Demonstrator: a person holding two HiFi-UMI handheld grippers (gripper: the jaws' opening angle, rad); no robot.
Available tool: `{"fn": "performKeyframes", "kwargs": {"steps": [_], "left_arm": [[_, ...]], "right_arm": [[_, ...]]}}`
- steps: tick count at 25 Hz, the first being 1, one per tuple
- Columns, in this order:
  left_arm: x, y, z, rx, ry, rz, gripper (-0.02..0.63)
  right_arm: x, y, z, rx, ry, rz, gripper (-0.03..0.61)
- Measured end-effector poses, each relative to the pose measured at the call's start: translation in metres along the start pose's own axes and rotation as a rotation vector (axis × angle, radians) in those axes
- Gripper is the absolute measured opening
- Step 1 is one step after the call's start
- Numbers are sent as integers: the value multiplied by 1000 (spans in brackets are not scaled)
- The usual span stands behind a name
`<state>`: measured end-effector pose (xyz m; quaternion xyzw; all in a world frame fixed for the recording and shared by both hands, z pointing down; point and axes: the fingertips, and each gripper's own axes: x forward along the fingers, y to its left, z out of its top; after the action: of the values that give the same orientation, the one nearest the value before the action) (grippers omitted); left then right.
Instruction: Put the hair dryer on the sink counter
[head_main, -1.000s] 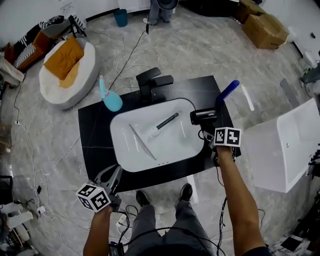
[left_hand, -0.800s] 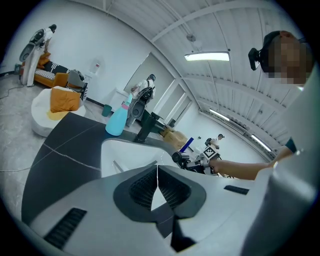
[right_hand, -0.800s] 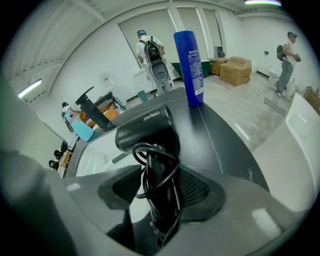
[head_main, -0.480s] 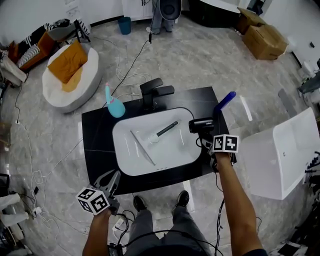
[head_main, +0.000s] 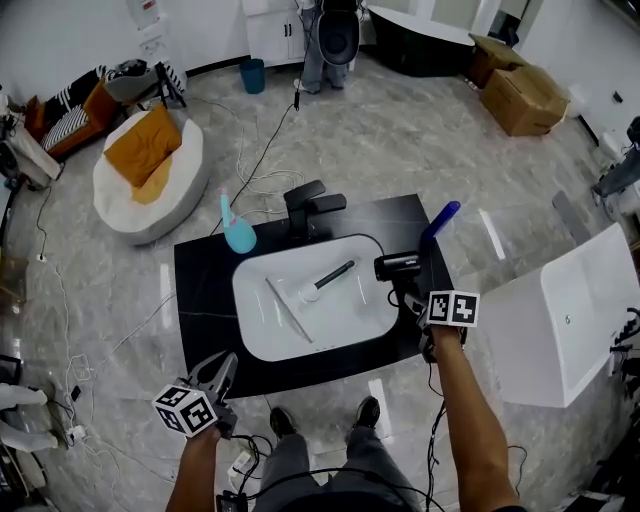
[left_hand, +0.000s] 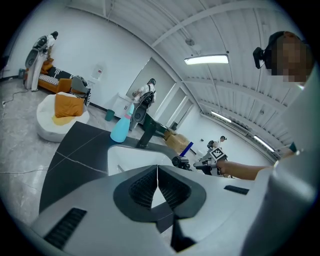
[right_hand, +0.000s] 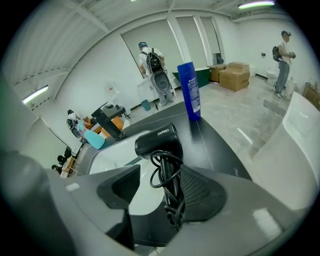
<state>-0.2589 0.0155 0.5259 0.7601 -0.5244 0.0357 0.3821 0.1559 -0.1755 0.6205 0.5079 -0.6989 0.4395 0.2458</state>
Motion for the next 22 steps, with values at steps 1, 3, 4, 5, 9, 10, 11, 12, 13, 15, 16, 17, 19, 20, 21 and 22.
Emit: {"fn": "performKeyframes", "kwargs": {"steps": [1,3,4,5,9,10,11,12,13,15,16,17,19,20,21,22], "left_arm": [[-4,-1,2,-2,-6,3,11],[-13,-2,7,-8,-19,8,11],[-18,-3,9,-10,-25,10,11],[-23,-5,11,-12,-31,12,11],[-36,-10,15,-12,-49,15,11],[-38,-11,15,-14,-52,16,11],[-40,-11,16,-17,-55,16,11],[-42,-11,16,-21,-57,15,11],[-44,-13,17,-22,-59,14,11],[-50,-17,22,-15,-64,12,11],[-54,-20,26,-10,-70,12,11],[-57,-23,31,-5,-78,11,11],[-65,-28,43,4,-101,9,11],[-68,-32,51,13,-116,6,11],[-71,-36,59,24,-131,2,11],[-74,-42,68,40,-146,-3,11]], "right_arm": [[-8,1,2,6,-16,4,262],[-24,4,6,14,-48,12,262],[-32,6,8,16,-61,17,262],[-41,8,10,16,-72,22,262],[-70,17,20,-5,-116,39,261],[-75,18,23,-7,-126,41,261],[-79,19,27,-8,-137,45,261],[-84,21,30,-9,-148,49,261],[-90,24,32,-13,-160,54,259],[-105,33,38,-26,-188,69,252],[-113,38,42,-34,-206,81,250],[-123,44,47,-43,-228,96,245],[-146,59,55,-69,-284,138,230],[-159,68,60,-90,-318,164,208],[-174,79,65,-118,-355,194,150],[-190,91,70,-155,-394,227,69]]}}
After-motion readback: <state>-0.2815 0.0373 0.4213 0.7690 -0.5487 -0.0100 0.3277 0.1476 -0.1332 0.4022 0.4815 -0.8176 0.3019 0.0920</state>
